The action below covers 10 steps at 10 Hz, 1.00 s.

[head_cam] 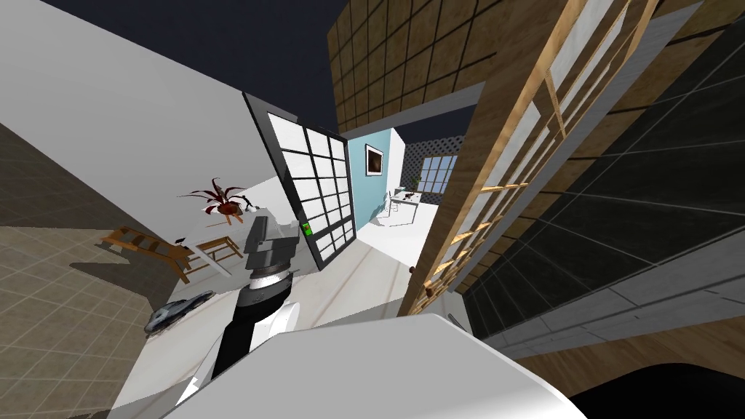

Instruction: Pull the door open

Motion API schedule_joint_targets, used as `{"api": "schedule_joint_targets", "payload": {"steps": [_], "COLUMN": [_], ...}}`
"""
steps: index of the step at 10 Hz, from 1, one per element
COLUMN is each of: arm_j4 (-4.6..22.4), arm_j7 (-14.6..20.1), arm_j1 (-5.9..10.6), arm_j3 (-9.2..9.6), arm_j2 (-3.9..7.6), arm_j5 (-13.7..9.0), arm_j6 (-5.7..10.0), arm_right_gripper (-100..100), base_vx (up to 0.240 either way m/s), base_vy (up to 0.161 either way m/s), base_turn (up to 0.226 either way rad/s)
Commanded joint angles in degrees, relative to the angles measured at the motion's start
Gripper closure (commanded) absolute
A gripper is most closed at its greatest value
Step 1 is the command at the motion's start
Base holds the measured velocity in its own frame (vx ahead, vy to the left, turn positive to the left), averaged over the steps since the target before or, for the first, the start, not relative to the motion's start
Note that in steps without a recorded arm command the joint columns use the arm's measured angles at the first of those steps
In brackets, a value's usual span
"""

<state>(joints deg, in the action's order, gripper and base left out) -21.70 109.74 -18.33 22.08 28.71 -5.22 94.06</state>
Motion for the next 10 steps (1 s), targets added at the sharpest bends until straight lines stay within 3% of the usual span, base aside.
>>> {"api": "schedule_joint_targets", "payload": {"steps": [1,2,4,10], "arm_j4": [1.58,2.85,3.27,3.27], "arm_j7": [-0.10,-0.20,-0.24,-0.24], "arm_j1": [0.10,0.01,-0.01,-0.01], "arm_j3": [-0.04,-0.11,-0.13,-0.13], "arm_j2": [-0.31,-0.54,-0.62,-0.62], "arm_j5": [-0.06,-0.14,-0.17,-0.17], "arm_j6": [1.54,3.06,3.63,3.63], "arm_right_gripper": [-100,-100,-100,-100], "base_vx": [-0.042,-0.104,-0.069,-0.013], "base_vy": [-0.021,-0.052,-0.026,-0.004], "base_turn": [0.030,0.079,0.010,-0.003]}}
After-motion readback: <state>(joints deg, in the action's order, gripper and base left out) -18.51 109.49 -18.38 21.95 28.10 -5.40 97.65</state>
